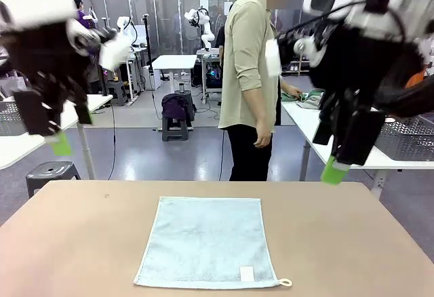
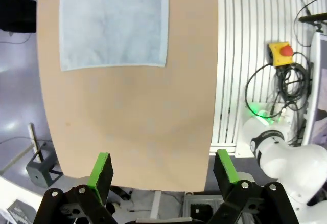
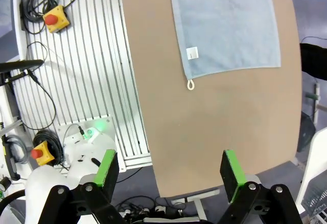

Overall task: Fold the towels and place them in the basket.
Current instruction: When a person lays out a Towel with hook on the table, fold it in half twice.

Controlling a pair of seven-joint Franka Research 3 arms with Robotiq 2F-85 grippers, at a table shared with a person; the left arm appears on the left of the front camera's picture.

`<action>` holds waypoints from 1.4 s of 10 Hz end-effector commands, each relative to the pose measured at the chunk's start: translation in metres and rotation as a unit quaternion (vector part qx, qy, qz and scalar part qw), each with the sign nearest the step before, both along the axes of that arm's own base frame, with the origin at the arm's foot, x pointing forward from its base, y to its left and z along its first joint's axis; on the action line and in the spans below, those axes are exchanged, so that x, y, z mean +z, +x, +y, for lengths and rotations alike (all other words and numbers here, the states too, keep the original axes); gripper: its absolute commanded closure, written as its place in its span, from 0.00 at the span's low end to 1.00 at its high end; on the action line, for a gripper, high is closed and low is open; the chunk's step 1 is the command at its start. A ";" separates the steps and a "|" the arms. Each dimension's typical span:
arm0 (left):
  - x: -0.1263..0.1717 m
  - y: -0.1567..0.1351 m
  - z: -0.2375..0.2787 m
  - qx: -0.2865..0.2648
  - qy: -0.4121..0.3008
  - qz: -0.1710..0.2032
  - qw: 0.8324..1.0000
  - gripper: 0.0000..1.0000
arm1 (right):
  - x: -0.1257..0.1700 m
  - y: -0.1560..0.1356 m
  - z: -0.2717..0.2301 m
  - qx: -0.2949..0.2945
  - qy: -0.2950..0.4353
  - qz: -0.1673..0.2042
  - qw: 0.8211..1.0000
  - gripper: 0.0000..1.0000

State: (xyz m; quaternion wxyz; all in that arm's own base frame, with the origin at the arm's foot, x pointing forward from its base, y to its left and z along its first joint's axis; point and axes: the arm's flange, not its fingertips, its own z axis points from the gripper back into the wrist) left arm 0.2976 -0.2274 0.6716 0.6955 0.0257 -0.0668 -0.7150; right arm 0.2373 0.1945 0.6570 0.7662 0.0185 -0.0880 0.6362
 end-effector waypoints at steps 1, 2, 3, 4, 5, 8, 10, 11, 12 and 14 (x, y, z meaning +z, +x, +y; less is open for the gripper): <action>-0.036 0.018 -0.022 -0.020 0.022 -0.005 1.000 0.00 | -0.039 0.022 0.006 0.026 -0.003 0.018 1.000 0.00; -0.059 0.023 -0.033 -0.025 0.027 0.004 0.999 0.00 | -0.059 0.030 0.010 0.026 -0.010 0.029 0.999 0.00; -0.085 0.025 -0.040 -0.033 0.030 0.016 0.999 0.00 | -0.086 0.036 0.015 0.030 -0.018 0.041 0.999 0.00; -0.108 0.024 -0.045 -0.044 0.026 0.022 0.998 0.00 | -0.109 0.041 0.018 0.044 -0.022 0.054 0.997 0.00; -0.131 0.019 -0.047 -0.056 0.021 0.024 0.998 0.00 | -0.132 0.044 0.022 0.058 -0.026 0.066 0.996 0.00; -0.189 -0.015 -0.058 -0.049 0.009 0.012 0.999 0.00 | -0.192 0.044 0.039 0.079 -0.031 0.078 0.993 0.00; -0.215 -0.018 -0.055 -0.020 -0.010 0.001 1.000 0.00 | -0.220 0.051 0.044 0.087 -0.018 0.078 0.993 0.00; -0.230 -0.015 -0.052 -0.012 -0.007 0.006 1.000 0.00 | -0.234 0.057 0.048 0.084 -0.015 0.080 0.993 0.00; -0.245 -0.008 -0.051 -0.008 0.002 0.021 1.000 0.00 | -0.243 0.063 0.050 0.078 -0.020 0.085 0.993 0.00; -0.273 0.006 -0.045 -0.009 0.009 0.043 0.999 0.00 | -0.261 0.072 0.054 0.081 -0.027 0.095 0.992 0.00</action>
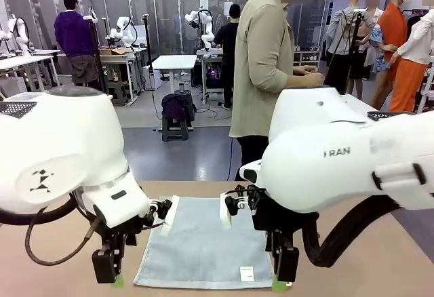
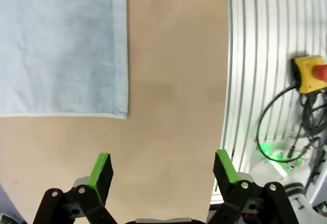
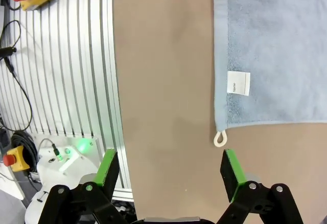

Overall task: Fold the towels and place them in the basket.
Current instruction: When a person lays out a Towel with hook on the table, fold it in half twice.

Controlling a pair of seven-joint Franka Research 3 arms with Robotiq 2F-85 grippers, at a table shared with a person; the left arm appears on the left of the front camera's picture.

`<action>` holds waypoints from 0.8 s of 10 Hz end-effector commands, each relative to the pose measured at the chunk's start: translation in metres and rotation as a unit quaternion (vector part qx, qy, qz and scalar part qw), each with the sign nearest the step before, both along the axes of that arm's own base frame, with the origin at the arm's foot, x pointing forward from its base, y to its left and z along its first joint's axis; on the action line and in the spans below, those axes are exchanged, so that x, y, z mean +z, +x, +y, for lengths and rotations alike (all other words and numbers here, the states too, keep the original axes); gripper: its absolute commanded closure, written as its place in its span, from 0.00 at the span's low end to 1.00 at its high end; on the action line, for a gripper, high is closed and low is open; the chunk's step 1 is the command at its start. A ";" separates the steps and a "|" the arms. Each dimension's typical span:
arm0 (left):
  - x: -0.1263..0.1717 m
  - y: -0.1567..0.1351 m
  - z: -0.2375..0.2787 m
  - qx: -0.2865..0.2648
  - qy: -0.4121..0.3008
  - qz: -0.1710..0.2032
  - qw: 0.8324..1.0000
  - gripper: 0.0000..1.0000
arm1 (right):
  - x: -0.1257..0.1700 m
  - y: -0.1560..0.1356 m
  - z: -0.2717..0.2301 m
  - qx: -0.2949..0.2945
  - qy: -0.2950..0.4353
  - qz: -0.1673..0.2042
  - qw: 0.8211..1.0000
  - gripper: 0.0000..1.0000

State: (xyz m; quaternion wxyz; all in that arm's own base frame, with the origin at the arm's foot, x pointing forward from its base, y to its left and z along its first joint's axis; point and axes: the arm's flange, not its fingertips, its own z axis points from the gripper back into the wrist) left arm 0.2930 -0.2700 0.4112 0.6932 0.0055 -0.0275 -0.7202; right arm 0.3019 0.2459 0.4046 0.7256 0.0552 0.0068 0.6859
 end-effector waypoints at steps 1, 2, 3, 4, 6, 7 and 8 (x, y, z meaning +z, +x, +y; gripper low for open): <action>-0.026 0.019 0.000 -0.011 -0.003 0.005 1.000 0.00 | -0.020 0.012 0.005 0.011 0.007 0.002 1.000 0.00; -0.034 0.026 -0.001 -0.021 -0.001 0.009 1.000 0.00 | -0.029 0.014 0.007 0.011 0.002 0.001 1.000 0.00; -0.039 0.029 -0.002 -0.023 -0.002 0.009 1.000 0.00 | -0.036 0.015 0.007 0.014 0.003 0.002 1.000 0.00; -0.044 0.032 -0.003 -0.022 0.000 0.007 1.000 0.00 | -0.045 0.017 0.006 0.015 0.002 0.004 1.000 0.00; -0.052 0.036 -0.005 -0.006 0.013 0.009 1.000 0.00 | -0.056 0.019 0.003 0.014 -0.003 0.015 1.000 0.00; -0.048 0.027 -0.001 -0.013 0.002 0.020 1.000 0.00 | -0.042 0.015 0.007 0.004 -0.007 0.012 1.000 0.00; -0.048 0.027 -0.001 -0.013 0.002 0.020 1.000 0.00 | -0.042 0.015 0.007 0.004 -0.007 0.012 1.000 0.00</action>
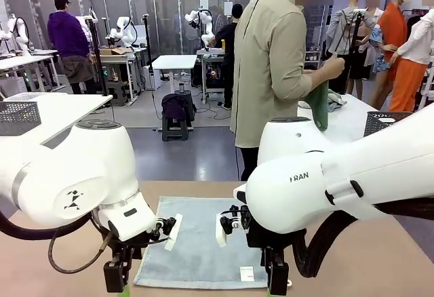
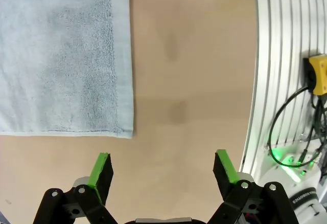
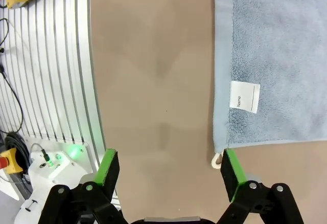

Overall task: Fold the towels and place them in the basket.
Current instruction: When a person lays out a Towel with hook on the table, fold it in half twice.

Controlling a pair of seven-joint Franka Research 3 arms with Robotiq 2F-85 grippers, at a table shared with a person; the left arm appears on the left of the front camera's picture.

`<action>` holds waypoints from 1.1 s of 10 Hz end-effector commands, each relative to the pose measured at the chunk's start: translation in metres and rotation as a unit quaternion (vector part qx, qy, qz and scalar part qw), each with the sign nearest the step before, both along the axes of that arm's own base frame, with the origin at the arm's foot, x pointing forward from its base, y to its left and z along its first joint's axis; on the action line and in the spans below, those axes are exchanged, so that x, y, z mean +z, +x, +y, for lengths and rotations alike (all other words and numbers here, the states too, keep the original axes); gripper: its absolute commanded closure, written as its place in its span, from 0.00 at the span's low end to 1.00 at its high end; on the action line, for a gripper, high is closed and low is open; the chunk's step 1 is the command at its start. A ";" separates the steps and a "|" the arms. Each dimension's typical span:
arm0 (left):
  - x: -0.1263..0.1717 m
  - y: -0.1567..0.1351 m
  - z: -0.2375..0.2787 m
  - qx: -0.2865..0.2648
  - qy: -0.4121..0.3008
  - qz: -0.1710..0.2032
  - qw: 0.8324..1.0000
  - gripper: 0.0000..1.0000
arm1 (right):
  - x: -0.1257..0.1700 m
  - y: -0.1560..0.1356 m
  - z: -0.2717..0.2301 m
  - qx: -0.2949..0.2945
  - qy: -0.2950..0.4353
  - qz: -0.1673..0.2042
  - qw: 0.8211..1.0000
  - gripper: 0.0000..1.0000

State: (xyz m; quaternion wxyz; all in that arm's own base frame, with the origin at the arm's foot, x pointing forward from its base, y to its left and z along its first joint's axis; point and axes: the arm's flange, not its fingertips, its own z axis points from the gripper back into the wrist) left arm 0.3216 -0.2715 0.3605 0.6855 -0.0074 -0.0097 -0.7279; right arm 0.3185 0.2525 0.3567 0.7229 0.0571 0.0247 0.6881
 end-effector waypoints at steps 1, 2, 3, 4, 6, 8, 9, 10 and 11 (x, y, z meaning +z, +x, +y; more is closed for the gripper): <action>0.003 -0.002 0.000 -0.002 -0.002 -0.002 1.000 0.00 | 0.005 -0.002 0.001 -0.001 0.004 -0.003 1.000 0.00; 0.003 -0.002 0.000 -0.002 -0.002 -0.002 1.000 0.00 | 0.005 -0.002 0.001 -0.001 0.004 -0.003 1.000 0.00; 0.003 -0.002 0.000 -0.002 -0.002 -0.002 1.000 0.00 | 0.005 -0.002 0.001 -0.001 0.004 -0.003 1.000 0.00; 0.003 -0.002 0.000 -0.002 -0.002 -0.002 1.000 0.00 | 0.005 -0.002 0.001 -0.001 0.004 -0.003 1.000 0.00; -0.007 -0.005 -0.006 0.015 0.010 -0.013 1.000 0.00 | -0.003 -0.001 -0.001 0.003 -0.008 -0.010 1.000 0.00; -0.023 -0.008 -0.012 0.037 0.025 -0.023 0.999 0.00 | -0.025 0.000 -0.003 -0.002 -0.019 -0.033 0.999 0.00; -0.031 -0.007 -0.014 0.039 0.027 -0.029 0.998 0.00 | -0.032 0.001 -0.004 -0.004 -0.024 -0.044 0.999 0.00; -0.038 -0.006 -0.017 0.043 0.033 -0.033 0.998 0.00 | -0.037 0.004 -0.004 -0.007 -0.032 -0.056 0.998 0.00; -0.045 -0.004 -0.018 0.045 0.035 -0.042 0.997 0.00 | -0.042 0.006 -0.006 -0.009 -0.038 -0.067 0.997 0.00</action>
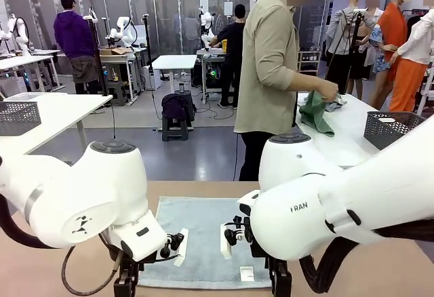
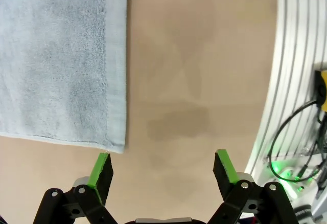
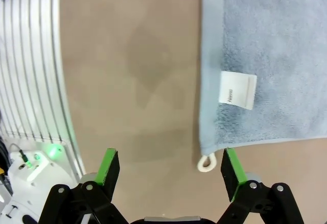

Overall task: Fold the towels and place them in the basket.
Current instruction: When a person lays out a Towel with hook on the table, fold it in half twice.

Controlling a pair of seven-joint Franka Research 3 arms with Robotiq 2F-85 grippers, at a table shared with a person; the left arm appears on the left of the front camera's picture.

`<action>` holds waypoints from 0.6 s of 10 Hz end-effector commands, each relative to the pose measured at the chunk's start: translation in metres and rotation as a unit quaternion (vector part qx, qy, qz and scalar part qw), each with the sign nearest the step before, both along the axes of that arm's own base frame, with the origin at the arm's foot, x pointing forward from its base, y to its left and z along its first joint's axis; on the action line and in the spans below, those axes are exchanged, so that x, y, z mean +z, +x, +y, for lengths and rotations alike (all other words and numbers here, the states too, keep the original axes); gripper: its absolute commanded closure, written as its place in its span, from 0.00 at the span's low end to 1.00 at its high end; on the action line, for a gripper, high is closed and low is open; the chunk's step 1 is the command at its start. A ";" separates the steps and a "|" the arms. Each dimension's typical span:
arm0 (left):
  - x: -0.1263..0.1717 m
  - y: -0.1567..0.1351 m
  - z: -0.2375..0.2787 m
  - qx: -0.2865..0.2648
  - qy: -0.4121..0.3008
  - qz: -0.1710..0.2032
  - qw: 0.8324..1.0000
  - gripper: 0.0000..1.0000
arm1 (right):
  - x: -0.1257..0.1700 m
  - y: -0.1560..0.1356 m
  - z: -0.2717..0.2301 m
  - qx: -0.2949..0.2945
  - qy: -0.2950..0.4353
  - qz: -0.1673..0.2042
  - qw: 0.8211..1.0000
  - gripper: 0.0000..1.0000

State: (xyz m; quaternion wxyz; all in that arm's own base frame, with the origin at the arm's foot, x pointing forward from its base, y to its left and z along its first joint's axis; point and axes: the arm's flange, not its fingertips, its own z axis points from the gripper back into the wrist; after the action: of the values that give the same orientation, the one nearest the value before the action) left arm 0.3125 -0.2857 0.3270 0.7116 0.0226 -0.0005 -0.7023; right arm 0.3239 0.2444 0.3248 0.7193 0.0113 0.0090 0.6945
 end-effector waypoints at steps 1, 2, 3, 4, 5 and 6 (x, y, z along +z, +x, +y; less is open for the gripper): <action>-0.018 0.008 -0.003 0.006 0.007 -0.041 0.999 0.00 | -0.016 0.004 0.001 -0.019 -0.018 -0.033 0.999 0.00; -0.022 0.011 0.000 0.003 0.002 -0.056 0.998 0.00 | -0.021 0.007 0.000 -0.021 -0.019 -0.034 0.999 0.00; -0.025 0.013 0.003 -0.001 0.002 -0.069 0.998 0.00 | -0.024 0.009 -0.001 -0.022 -0.015 -0.030 0.999 0.00; -0.028 0.015 0.007 -0.008 0.002 -0.071 0.997 0.00 | -0.027 0.011 -0.001 -0.024 -0.011 -0.023 0.999 0.00; -0.031 0.016 0.009 -0.018 -0.004 -0.076 0.997 0.00 | -0.028 0.012 -0.001 -0.024 -0.009 -0.022 0.999 0.00; -0.035 0.018 0.012 -0.026 -0.004 -0.078 0.997 0.00 | -0.028 0.014 -0.001 -0.023 -0.008 -0.021 0.999 0.00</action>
State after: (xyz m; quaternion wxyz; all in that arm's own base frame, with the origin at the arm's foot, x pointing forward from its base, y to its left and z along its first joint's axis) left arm 0.3304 -0.2754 0.3044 0.6962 0.0642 -0.0431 -0.7137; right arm 0.3364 0.2410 0.3005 0.7276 -0.0062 0.0067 0.6859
